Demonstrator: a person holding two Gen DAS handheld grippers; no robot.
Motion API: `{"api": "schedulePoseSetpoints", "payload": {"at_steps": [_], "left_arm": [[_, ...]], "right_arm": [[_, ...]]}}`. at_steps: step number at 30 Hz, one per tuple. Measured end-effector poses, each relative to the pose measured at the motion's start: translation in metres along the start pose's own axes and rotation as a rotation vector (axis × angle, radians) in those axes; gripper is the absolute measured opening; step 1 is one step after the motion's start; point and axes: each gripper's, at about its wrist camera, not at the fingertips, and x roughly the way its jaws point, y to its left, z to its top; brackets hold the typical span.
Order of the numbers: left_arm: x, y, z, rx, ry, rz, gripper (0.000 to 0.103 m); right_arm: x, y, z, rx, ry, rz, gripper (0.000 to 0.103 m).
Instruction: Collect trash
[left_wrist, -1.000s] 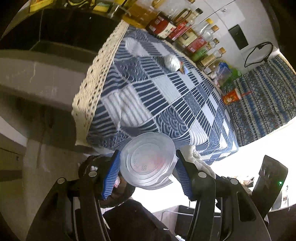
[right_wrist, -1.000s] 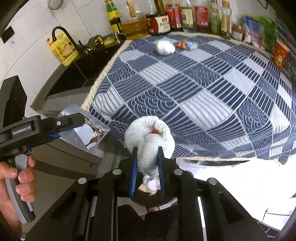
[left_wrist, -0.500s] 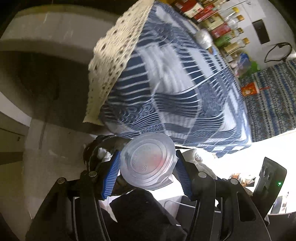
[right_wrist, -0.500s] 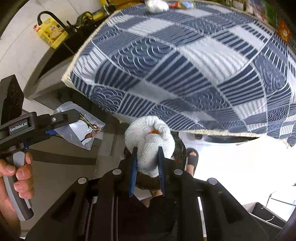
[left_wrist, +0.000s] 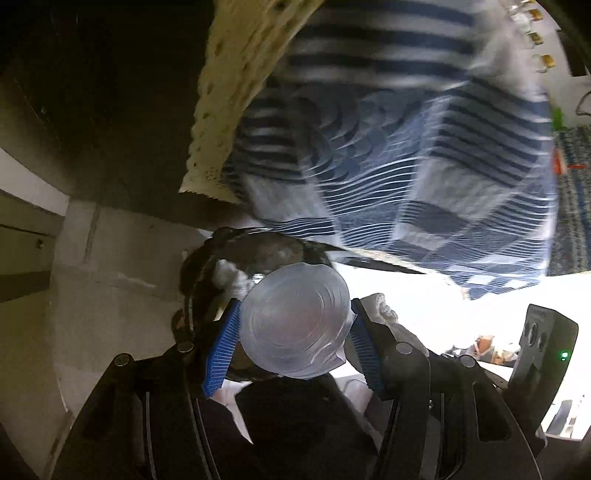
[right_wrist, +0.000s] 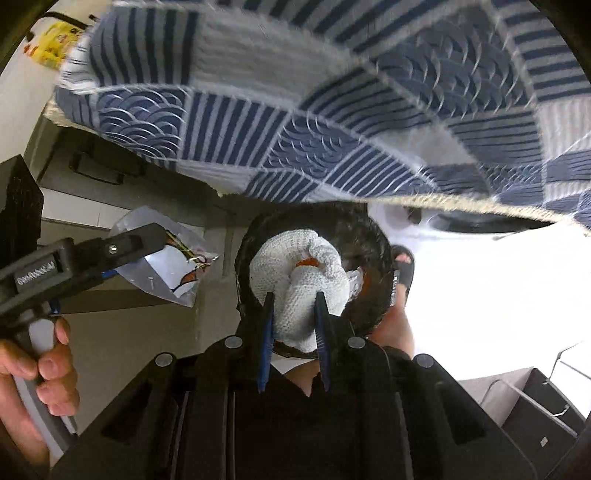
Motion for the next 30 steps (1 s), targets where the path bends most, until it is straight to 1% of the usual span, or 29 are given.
{"api": "schedulePoseSetpoints", "payload": {"at_steps": [2,4,7,11,15,18,20,22,23,24,25,27,30], "left_arm": [[0.018,0.011,0.001,-0.020,0.019,0.011,0.056],[0.038,0.022,0.000,-0.035,0.035,0.028,0.056],[0.058,0.034,-0.002,-0.075,0.046,0.014,0.056],[0.073,0.035,-0.004,-0.061,0.050,0.024,0.056],[0.086,0.044,-0.005,-0.072,0.068,0.053,0.056],[0.097,0.047,-0.006,-0.064,0.097,0.080,0.056],[0.104,0.047,-0.007,-0.049,0.118,0.087,0.058],[0.108,0.047,-0.008,-0.041,0.135,0.107,0.059],[0.105,0.049,-0.008,-0.038,0.129,0.123,0.072],[0.103,0.049,-0.008,-0.035,0.113,0.133,0.079],[0.103,0.050,-0.009,-0.034,0.108,0.126,0.081],[0.102,0.051,-0.009,-0.036,0.117,0.118,0.081],[0.097,0.049,-0.009,-0.024,0.113,0.128,0.081]], "right_arm": [[0.023,-0.013,0.002,0.050,0.034,0.031,0.022],[0.044,-0.023,0.005,0.079,0.052,0.037,0.022],[0.075,-0.039,0.005,0.131,0.071,0.057,0.022],[0.101,-0.049,0.001,0.148,0.075,0.039,0.022],[0.108,-0.057,-0.002,0.168,0.066,0.035,0.022],[0.108,-0.056,-0.004,0.152,0.057,0.027,0.028],[0.106,-0.057,-0.005,0.153,0.059,0.026,0.029],[0.103,-0.055,-0.004,0.155,0.057,0.031,0.036],[0.101,-0.055,-0.005,0.153,0.049,0.032,0.038],[0.098,-0.054,-0.005,0.153,0.042,0.024,0.046],[0.093,-0.055,-0.005,0.159,0.024,0.014,0.047],[0.086,-0.055,-0.004,0.161,0.009,0.021,0.047],[0.078,-0.052,-0.002,0.150,-0.007,0.021,0.047]]}}
